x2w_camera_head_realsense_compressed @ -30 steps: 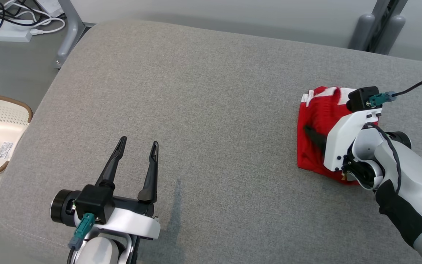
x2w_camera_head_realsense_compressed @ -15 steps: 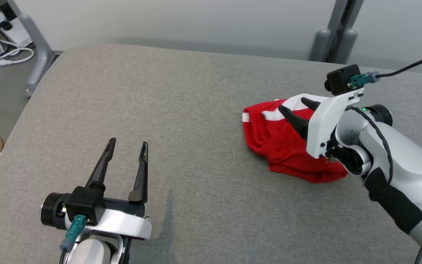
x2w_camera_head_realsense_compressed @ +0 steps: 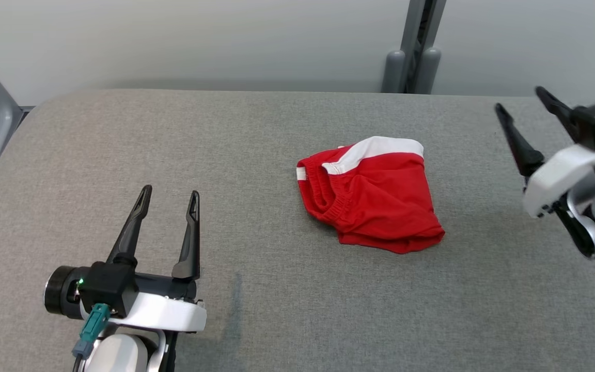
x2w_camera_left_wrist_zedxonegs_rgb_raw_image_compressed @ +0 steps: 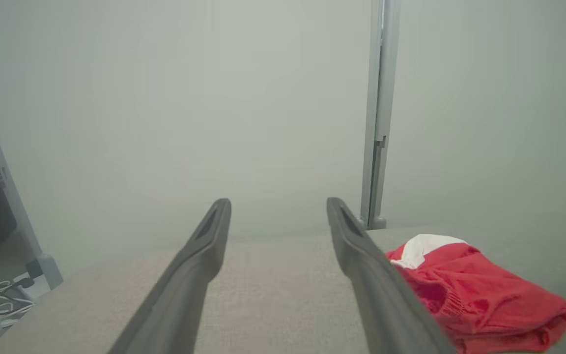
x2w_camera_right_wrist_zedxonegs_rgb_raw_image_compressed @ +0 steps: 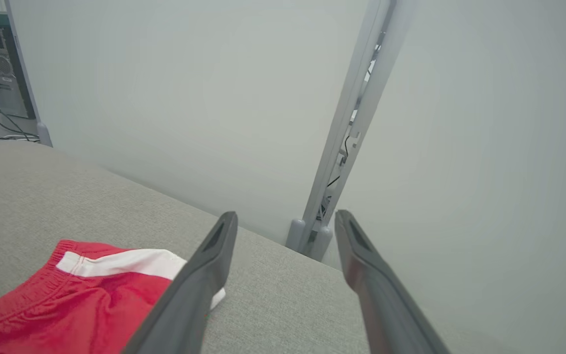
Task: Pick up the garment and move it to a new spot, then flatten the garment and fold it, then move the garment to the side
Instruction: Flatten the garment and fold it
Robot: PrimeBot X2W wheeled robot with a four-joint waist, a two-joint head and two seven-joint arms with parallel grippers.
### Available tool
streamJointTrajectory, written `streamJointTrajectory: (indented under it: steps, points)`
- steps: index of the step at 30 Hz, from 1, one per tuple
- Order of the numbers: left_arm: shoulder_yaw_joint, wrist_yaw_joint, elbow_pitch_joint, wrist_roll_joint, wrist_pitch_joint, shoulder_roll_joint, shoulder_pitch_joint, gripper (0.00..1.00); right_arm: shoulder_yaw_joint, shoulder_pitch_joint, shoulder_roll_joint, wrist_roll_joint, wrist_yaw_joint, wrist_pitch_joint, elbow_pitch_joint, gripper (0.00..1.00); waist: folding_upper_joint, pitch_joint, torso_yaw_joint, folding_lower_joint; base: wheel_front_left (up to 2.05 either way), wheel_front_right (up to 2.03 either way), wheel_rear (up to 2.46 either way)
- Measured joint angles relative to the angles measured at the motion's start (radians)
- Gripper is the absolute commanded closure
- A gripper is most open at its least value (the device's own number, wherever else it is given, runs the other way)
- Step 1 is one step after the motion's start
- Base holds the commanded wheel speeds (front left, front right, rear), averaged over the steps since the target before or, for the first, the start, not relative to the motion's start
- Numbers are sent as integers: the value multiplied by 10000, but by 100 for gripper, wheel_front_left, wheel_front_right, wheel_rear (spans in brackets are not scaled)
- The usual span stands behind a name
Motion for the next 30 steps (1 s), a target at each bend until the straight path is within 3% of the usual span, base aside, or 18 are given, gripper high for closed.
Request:
streamJointTrajectory:
  steps: [3,4,5,8,14,15,19,28,29,30]
  points:
    - [40,75,-199,35,0,-2,35,0,-1037,701,71,-539,0,-203,-138,0,0,3,-113,0,0,0,0]
    - [58,157,-311,33,0,2,204,0,-2387,1542,288,-1289,2,-240,-832,0,0,-3,-208,0,0,0,0]
    - [58,173,-337,33,0,-2,205,0,-2874,1846,418,-1534,2,-251,-1216,0,0,-7,-237,0,0,0,0]
    - [48,196,-408,17,0,4,240,0,-3641,2605,713,-2255,0,-255,-1954,0,0,-14,-284,0,0,0,0]
    - [2,497,-930,-75,-2,-2,577,0,-4730,4547,1864,-3841,2,-257,-3340,0,0,-44,-389,0,0,0,0]
    - [-42,610,-991,-171,0,4,839,0,-5277,5028,2280,-4075,2,-257,-3593,0,0,-75,-388,0,0,0,0]
    - [-36,685,-957,-430,-2,8,990,0,-5820,5427,2786,-4358,2,-257,-3937,0,0,-68,-359,0,0,0,0]
    - [-253,525,-690,-332,0,0,1011,0,-6115,5652,3085,-4211,2,-257,-3969,0,0,-68,-250,-1,0,0,0]
    - [-263,525,-679,-332,0,0,1011,0,-6146,5652,3091,-4128,2,-257,-3979,10,0,-62,-239,0,0,0,0]
    - [-272,527,-671,-332,0,2,1011,0,-6148,5652,3091,-4025,2,-257,-3979,79,0,-53,-221,0,0,0,0]
